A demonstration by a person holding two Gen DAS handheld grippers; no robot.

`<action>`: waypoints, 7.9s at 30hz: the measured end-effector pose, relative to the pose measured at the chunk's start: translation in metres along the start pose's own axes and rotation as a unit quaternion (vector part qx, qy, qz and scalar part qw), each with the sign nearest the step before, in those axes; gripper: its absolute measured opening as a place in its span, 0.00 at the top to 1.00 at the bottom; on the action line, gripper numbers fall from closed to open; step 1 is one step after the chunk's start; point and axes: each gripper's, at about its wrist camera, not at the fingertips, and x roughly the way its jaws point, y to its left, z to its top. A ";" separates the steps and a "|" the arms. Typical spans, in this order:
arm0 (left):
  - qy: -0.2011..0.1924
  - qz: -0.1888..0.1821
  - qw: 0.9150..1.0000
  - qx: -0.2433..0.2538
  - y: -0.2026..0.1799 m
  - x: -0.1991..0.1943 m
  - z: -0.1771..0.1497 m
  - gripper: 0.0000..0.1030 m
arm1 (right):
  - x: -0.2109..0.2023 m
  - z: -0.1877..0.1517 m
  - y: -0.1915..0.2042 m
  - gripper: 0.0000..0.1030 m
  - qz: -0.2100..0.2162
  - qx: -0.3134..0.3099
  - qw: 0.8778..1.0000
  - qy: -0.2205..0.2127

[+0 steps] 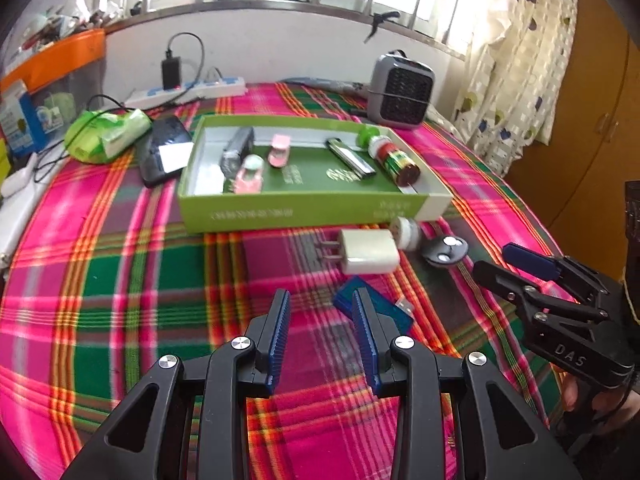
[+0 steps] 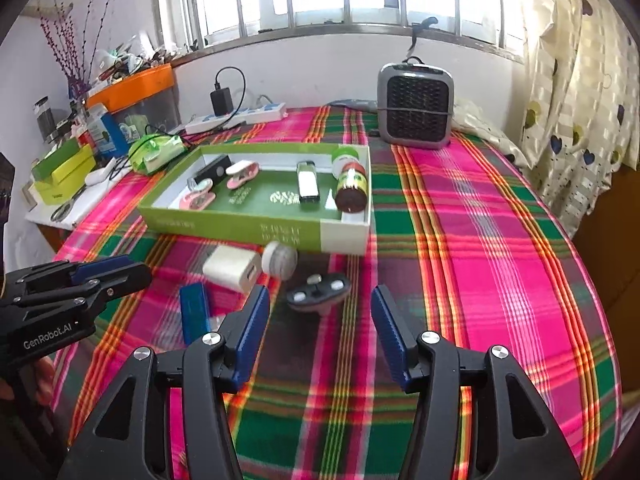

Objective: Organize rigid objects
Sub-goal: 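Move the left tool to the blue USB stick while the right tool approaches the black disc, then close the left tool on the blue USB stick while the right tool grasps the black disc, then carry the USB stick and black disc with both tools over the green box, then lower the USB stick with the left tool while the right tool lowers the disc, opening both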

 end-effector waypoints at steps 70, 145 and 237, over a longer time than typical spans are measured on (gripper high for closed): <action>0.053 0.038 0.996 0.059 -0.049 0.044 0.006 0.60 | 0.036 0.009 -0.029 0.72 -0.011 -0.001 0.999 0.044; -0.036 0.032 0.999 0.025 -0.015 -0.004 0.067 0.80 | 0.000 0.055 -0.015 0.72 -0.008 -0.029 0.999 -0.023; 0.027 0.038 0.999 -0.003 0.027 0.101 0.113 0.79 | 0.173 0.142 0.047 0.72 0.104 -0.157 0.977 0.097</action>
